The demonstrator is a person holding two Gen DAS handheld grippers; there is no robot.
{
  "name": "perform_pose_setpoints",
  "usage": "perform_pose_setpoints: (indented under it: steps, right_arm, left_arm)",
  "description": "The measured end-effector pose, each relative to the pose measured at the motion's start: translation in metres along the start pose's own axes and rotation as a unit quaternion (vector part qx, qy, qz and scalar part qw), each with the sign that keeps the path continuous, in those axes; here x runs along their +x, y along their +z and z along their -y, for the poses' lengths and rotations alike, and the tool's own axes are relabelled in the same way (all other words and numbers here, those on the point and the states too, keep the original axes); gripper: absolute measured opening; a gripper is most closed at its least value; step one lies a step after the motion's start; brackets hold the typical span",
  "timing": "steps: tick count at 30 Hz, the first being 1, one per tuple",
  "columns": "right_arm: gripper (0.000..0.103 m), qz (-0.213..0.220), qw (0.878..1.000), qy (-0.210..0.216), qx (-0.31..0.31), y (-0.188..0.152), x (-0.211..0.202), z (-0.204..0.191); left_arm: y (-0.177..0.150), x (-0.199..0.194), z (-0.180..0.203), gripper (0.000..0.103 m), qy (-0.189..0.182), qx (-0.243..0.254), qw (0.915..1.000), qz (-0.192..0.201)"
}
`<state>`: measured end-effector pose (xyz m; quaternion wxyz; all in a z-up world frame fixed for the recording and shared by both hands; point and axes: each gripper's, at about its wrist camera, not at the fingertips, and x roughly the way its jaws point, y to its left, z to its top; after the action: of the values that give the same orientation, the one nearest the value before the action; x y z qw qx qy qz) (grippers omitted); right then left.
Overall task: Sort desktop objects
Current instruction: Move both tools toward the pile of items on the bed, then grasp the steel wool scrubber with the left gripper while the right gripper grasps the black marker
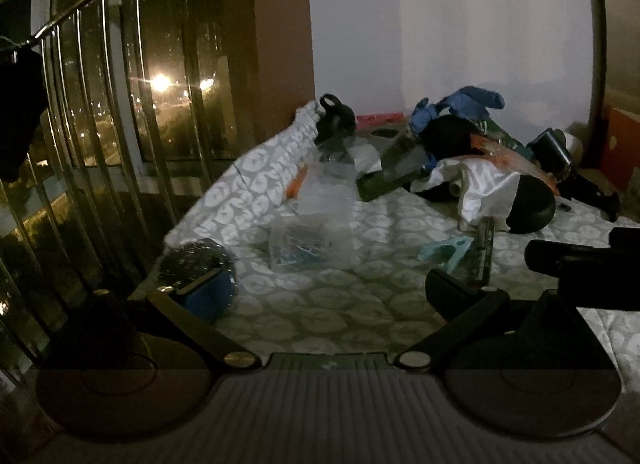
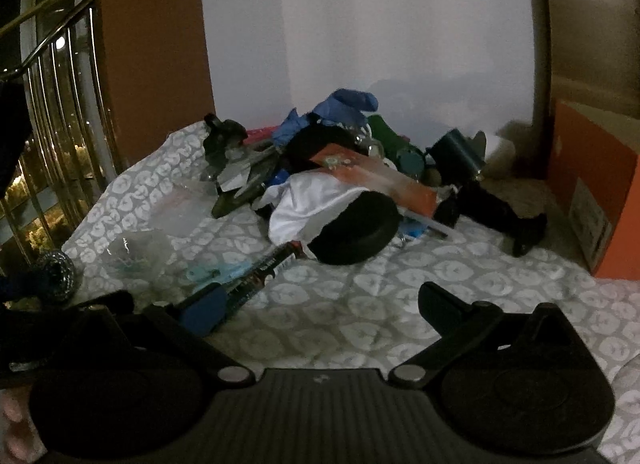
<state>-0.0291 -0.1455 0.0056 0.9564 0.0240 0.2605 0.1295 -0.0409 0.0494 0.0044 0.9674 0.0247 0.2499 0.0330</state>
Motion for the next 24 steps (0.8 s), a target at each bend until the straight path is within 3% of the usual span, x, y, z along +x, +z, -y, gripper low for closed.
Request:
perform_pose_setpoints:
  steps: [7, 12, 20, 24]
  right_arm:
    - [0.103, 0.005, 1.000, -0.003, -0.006, -0.001, 0.000, -0.010]
    - [0.103, 0.005, 1.000, 0.008, -0.017, -0.001, 0.002, -0.025]
    - [0.103, 0.004, 0.999, 0.023, -0.037, -0.003, 0.012, -0.051]
    - [0.090, 0.000, 0.999, 0.008, -0.041, -0.003, 0.017, -0.056]
  left_arm:
    - [0.000, -0.005, -0.013, 0.103, 0.037, 0.003, 0.9989, 0.031]
    - [-0.002, 0.004, -0.033, 0.103, 0.064, -0.015, 0.9974, 0.030]
    - [-0.004, 0.015, -0.049, 0.103, 0.067, -0.025, 0.9970, 0.028]
    - [-0.004, 0.016, -0.055, 0.103, 0.058, -0.027, 0.9974, 0.032]
